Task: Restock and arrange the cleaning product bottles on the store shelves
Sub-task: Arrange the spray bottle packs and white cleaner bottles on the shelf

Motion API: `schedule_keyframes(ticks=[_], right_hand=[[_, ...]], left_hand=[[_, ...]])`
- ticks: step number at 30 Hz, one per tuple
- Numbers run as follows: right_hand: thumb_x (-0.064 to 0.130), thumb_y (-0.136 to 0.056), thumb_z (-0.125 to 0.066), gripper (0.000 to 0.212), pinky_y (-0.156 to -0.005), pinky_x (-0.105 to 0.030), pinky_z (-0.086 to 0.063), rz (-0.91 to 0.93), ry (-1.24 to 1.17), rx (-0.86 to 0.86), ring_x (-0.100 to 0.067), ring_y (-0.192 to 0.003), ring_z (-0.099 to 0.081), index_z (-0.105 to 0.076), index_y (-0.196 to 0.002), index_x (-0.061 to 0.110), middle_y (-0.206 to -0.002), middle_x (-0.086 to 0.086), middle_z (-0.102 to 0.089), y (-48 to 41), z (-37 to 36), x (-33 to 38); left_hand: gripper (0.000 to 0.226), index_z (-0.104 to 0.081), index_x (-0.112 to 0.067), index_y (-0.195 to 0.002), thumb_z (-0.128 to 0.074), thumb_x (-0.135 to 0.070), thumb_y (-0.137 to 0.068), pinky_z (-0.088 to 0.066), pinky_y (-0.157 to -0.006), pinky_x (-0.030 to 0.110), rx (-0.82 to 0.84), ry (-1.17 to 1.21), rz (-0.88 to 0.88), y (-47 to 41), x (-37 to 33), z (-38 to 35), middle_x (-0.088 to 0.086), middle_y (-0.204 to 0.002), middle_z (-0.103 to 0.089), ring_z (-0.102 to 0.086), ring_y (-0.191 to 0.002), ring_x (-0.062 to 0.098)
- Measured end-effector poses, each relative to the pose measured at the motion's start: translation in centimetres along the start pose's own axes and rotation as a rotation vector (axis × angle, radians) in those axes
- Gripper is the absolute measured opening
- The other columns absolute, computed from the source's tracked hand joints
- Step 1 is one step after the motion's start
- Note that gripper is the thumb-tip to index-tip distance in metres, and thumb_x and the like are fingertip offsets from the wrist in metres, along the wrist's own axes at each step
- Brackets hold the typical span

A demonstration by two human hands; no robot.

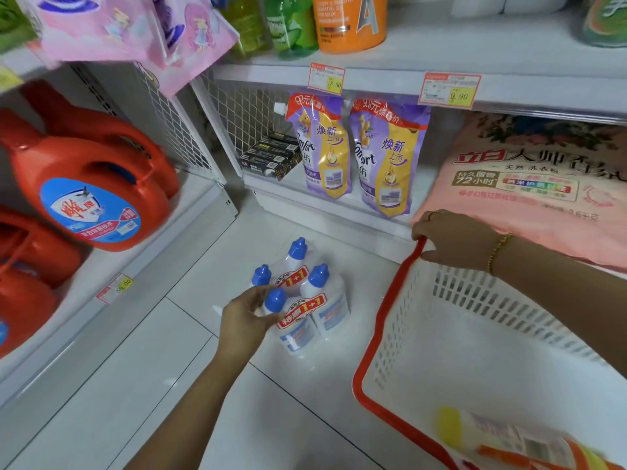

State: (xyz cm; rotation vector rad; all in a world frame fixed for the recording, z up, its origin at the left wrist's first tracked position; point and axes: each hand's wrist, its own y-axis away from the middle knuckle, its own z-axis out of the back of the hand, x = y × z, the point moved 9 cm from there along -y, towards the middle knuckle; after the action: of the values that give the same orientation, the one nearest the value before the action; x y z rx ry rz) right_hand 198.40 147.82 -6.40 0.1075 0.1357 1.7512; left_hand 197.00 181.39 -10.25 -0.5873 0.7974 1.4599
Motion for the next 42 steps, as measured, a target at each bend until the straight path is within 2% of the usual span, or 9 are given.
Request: schedule_keyframes(ticks=[6,11,15,21,25,28,32,37,42], right_hand=[[0.031,-0.089,-0.061,0.029,-0.088,-0.029,-0.041,0.002,-0.138,0.004,-0.020,-0.106,-0.054,-0.061,-0.116,0.019,-0.116,-0.003,-0.061,-0.1,3.0,-1.5],[0.023,-0.085,-0.065,0.017,-0.078,-0.034,-0.041,-0.117,-0.244,-0.625,-0.031,-0.094,-0.060,-0.070,-0.096,0.011,-0.095,-0.011,-0.068,3.8,16.1,-6.7],[0.028,-0.085,-0.063,0.020,-0.067,-0.036,-0.038,-0.456,-0.121,-0.965,-0.038,-0.088,-0.057,-0.067,-0.091,0.009,-0.090,-0.019,-0.062,9.7,21.1,-15.0],[0.042,-0.087,-0.050,0.036,-0.058,-0.030,-0.026,-0.587,-0.033,-1.008,-0.035,-0.074,-0.055,-0.059,-0.073,0.011,-0.073,-0.014,-0.056,12.2,20.4,-20.3],[0.033,-0.091,-0.047,0.036,-0.047,-0.022,-0.010,-0.734,0.053,-0.994,-0.032,-0.053,-0.052,-0.054,-0.067,0.008,-0.055,-0.017,-0.052,11.8,19.7,-21.2],[0.029,-0.090,-0.046,0.031,-0.048,-0.020,-0.009,-0.790,0.083,-0.966,-0.029,-0.047,-0.049,-0.056,-0.071,0.007,-0.051,-0.013,-0.050,11.2,19.5,-21.0],[0.027,-0.091,-0.045,0.028,-0.049,-0.025,-0.019,-0.815,0.190,-0.969,-0.029,-0.047,-0.048,-0.056,-0.072,0.010,-0.054,-0.011,-0.051,11.2,19.5,-20.8],[0.028,-0.091,-0.045,0.028,-0.049,-0.025,-0.019,-0.781,0.224,-1.016,-0.025,-0.046,-0.044,-0.052,-0.067,0.013,-0.055,-0.007,-0.050,11.0,19.5,-20.5],[0.028,-0.090,-0.045,0.029,-0.050,-0.026,-0.018,-0.772,0.229,-1.055,-0.025,-0.049,-0.044,-0.049,-0.065,0.015,-0.056,-0.006,-0.048,11.2,19.3,-20.5]], left_hand=[[0.044,-0.064,-0.019,-0.115,-0.079,-0.010,-0.075,-0.051,-0.086,0.020,0.020,-0.129,-0.087,-0.2,-3.0,0.5,-0.010,-0.102,-0.066,-0.064,-0.095,0.012],[0.032,-0.066,-0.025,-0.109,-0.076,-0.021,-0.079,-0.045,-0.086,0.007,0.002,-0.035,-0.351,-1.6,-13.9,0.8,-0.021,-0.097,-0.071,-0.064,-0.095,-0.005],[0.022,-0.068,-0.025,-0.100,-0.077,-0.023,-0.080,-0.048,-0.085,0.010,0.083,0.096,-0.579,-3.4,-26.3,-1.5,-0.016,-0.096,-0.073,-0.067,-0.091,-0.004],[0.016,-0.068,-0.006,-0.101,-0.068,-0.002,-0.085,-0.048,-0.071,0.011,0.111,0.274,-0.686,-11.1,-41.8,-6.7,-0.005,-0.077,-0.066,-0.060,-0.065,-0.007],[0.047,-0.062,0.001,-0.117,-0.078,-0.008,-0.074,-0.050,-0.081,0.027,0.131,0.338,-0.538,-18.6,-47.0,-10.3,0.006,-0.095,-0.066,-0.062,-0.083,0.012],[0.065,-0.054,-0.004,-0.127,-0.083,-0.015,-0.070,-0.050,-0.095,0.035,0.093,0.344,-0.457,-22.9,-49.3,-11.9,0.008,-0.116,-0.060,-0.060,-0.103,0.021],[0.022,-0.057,-0.014,-0.086,-0.076,-0.005,-0.078,-0.050,-0.078,0.027,0.148,0.366,-0.436,-26.2,-52.4,-14.4,-0.003,-0.086,-0.057,-0.058,-0.067,0.005],[0.033,-0.065,-0.008,-0.106,-0.077,-0.002,-0.075,-0.060,-0.077,0.037,0.282,0.441,-0.461,-28.7,-53.7,-16.5,0.010,-0.105,-0.071,-0.071,-0.081,0.021],[0.049,-0.061,-0.010,-0.115,-0.083,-0.010,-0.071,-0.055,-0.068,0.025,0.333,0.489,-0.398,-29.7,-52.6,-16.2,0.002,-0.110,-0.070,-0.070,-0.089,0.016]])
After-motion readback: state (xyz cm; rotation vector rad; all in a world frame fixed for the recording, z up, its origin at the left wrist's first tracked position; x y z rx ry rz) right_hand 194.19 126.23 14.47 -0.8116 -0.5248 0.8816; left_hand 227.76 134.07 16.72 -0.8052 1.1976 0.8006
